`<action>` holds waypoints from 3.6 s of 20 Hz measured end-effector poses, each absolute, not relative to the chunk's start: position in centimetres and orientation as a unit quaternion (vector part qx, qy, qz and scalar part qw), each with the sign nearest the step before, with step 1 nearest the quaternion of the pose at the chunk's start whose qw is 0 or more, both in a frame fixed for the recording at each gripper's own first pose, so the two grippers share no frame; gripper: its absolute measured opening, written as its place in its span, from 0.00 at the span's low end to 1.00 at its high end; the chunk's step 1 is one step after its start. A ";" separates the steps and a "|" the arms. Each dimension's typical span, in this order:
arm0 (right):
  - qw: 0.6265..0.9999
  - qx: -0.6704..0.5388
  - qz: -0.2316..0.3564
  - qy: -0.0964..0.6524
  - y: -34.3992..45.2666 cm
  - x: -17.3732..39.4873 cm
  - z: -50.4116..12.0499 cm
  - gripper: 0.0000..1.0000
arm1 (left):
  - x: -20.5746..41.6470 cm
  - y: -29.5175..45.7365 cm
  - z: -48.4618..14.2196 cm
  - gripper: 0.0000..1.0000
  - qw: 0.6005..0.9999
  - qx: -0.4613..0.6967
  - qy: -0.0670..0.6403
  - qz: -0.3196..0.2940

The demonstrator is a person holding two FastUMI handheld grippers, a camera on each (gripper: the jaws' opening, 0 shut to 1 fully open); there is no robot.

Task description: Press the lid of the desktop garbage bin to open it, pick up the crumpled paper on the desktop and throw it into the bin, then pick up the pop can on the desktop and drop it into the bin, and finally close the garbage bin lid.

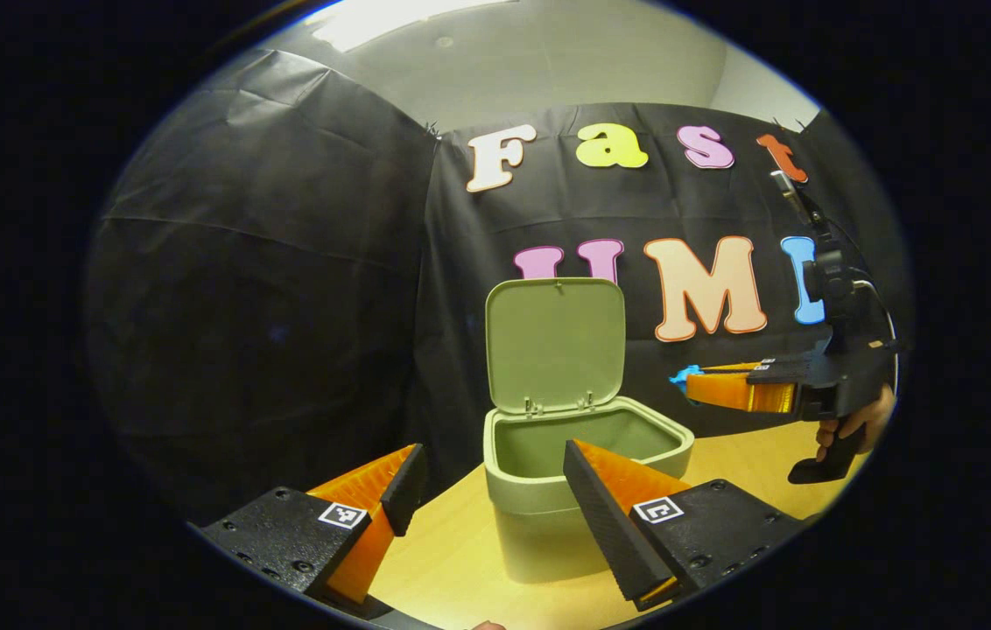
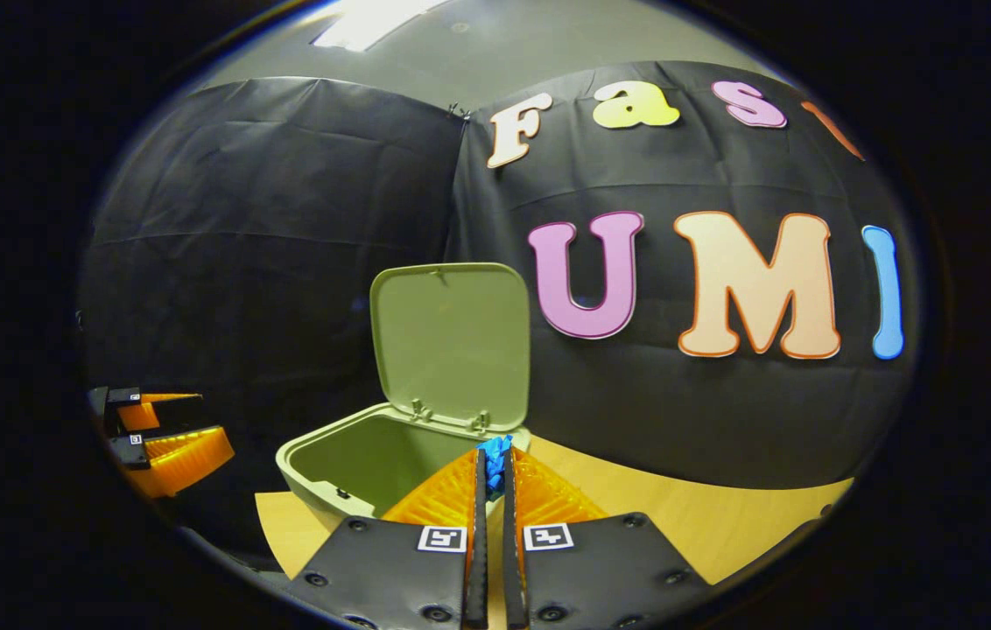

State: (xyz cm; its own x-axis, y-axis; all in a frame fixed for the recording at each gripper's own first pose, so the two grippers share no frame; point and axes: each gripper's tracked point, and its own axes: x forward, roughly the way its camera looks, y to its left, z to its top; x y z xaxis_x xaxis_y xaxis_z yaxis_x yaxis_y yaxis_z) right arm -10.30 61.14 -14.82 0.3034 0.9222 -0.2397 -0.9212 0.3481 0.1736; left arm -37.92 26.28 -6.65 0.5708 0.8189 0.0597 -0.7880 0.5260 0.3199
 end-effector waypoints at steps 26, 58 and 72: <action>0.918 -0.040 0.375 0.125 38.7 1.6 -14.3 0.96 | -23.6 16.1 -17.0 0.94 0.961 0.114 0.111 0.226; 0.912 -0.099 0.298 0.266 20.8 -2.8 -26.0 0.97 | -19.2 12.5 -32.2 0.75 0.942 0.087 0.272 0.174; 0.899 -0.077 0.329 0.278 24.5 -4.5 -26.8 0.96 | -12.6 17.7 -13.5 0.76 0.961 0.138 0.103 0.217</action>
State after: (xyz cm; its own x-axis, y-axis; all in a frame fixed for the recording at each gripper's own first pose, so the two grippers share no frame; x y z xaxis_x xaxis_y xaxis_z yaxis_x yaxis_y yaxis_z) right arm -4.48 24.47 -26.85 0.6293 0.5491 -0.5500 -0.6344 0.7717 0.0445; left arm -12.60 17.74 -13.47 0.8844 0.4456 -0.1390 -0.3888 0.8679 0.3092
